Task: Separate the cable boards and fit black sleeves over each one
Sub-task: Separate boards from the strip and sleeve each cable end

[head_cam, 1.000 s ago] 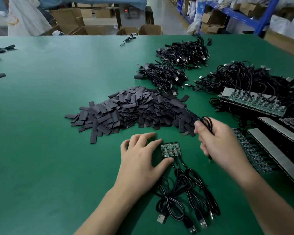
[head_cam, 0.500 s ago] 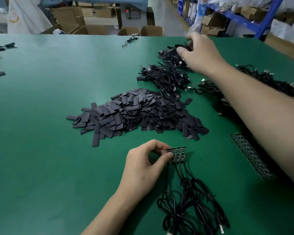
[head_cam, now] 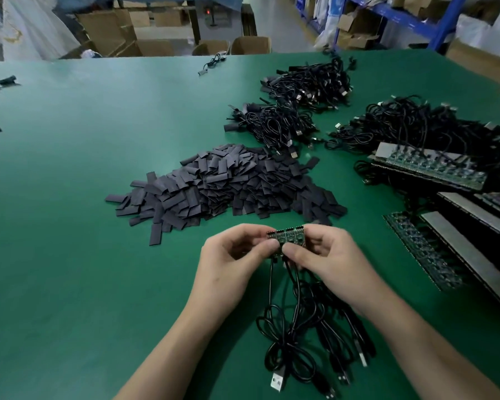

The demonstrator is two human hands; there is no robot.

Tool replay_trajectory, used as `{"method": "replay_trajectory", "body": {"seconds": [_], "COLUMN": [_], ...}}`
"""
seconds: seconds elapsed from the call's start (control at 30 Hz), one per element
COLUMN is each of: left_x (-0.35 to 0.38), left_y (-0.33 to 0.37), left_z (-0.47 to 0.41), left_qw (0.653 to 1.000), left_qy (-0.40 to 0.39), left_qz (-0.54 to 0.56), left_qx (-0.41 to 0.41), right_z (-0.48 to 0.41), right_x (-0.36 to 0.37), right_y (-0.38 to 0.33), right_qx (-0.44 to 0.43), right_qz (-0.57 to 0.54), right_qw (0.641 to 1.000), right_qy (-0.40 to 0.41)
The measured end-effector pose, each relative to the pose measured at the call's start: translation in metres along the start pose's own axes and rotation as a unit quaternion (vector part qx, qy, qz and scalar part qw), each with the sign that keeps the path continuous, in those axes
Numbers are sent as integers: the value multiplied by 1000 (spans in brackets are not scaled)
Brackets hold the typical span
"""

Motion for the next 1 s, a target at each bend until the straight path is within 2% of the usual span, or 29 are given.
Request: {"method": "replay_trajectory", "body": {"seconds": [0.13, 0.27, 0.5, 0.67, 0.83, 1.0], "left_x": [-1, 0, 0, 1, 2, 3], "left_y": [-5, -8, -6, -4, -6, -4], "left_z": [-1, -3, -2, -2, -4, -2], "left_qw": [999, 996, 992, 991, 994, 997], "left_qy": [-10, -57, -80, -77, -35, -27], "left_qz": [21, 36, 50, 70, 67, 53], "left_qx": [-32, -63, -81, -81, -73, -53], "right_z": [-1, -3, -4, -3, -5, -5], "right_x": [1, 3, 5, 8, 3, 0], "right_y": [4, 5, 9, 6, 9, 10], "right_qx": [-5, -8, 3, -5, 1, 2], "right_qz": [-20, -38, -53, -78, -77, -26], "right_qw": [1000, 999, 998, 997, 997, 999], "right_qy": [7, -17, -29, -27, -20, -23]}}
Point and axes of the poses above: each hand's wrist, its own z-axis away from the middle knuckle, its own x-axis out of the palm, y = z × x, the point moved 6 cm from there along -z, towards the middle knuckle, and after that the axes turned 8 degrees about z, right-handed, at the moved point
